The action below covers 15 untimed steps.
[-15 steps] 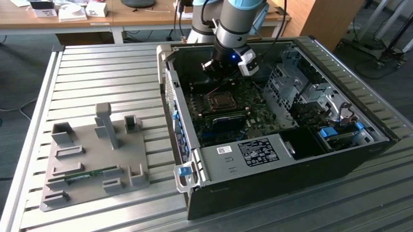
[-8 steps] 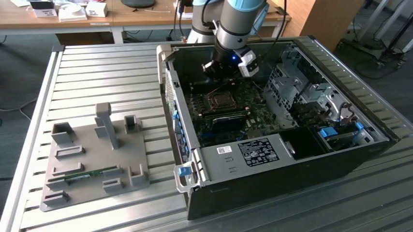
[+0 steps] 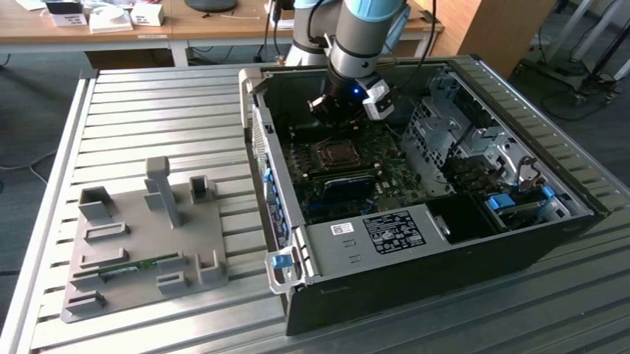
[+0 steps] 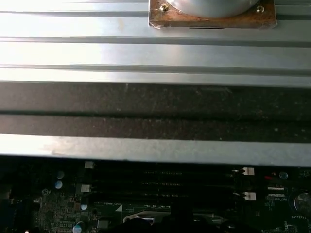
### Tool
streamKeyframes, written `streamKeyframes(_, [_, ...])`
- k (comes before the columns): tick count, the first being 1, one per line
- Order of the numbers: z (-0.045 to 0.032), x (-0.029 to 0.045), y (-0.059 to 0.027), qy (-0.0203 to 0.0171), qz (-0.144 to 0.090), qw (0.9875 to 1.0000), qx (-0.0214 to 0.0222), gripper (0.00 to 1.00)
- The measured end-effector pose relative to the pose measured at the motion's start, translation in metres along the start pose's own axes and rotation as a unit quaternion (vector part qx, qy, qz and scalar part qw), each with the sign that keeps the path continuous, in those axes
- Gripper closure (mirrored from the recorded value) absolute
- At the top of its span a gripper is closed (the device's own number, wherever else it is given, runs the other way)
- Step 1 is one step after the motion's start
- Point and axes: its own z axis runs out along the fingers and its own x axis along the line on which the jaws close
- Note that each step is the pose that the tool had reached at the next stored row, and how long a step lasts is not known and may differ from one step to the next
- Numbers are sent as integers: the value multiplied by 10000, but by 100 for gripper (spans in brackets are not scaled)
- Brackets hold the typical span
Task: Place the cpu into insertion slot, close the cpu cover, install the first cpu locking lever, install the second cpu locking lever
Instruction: 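Install the first cpu locking lever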
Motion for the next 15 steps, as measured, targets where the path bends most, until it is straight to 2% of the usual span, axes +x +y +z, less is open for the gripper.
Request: streamKeyframes(15, [48,-63,20,1,0,10000,13,89])
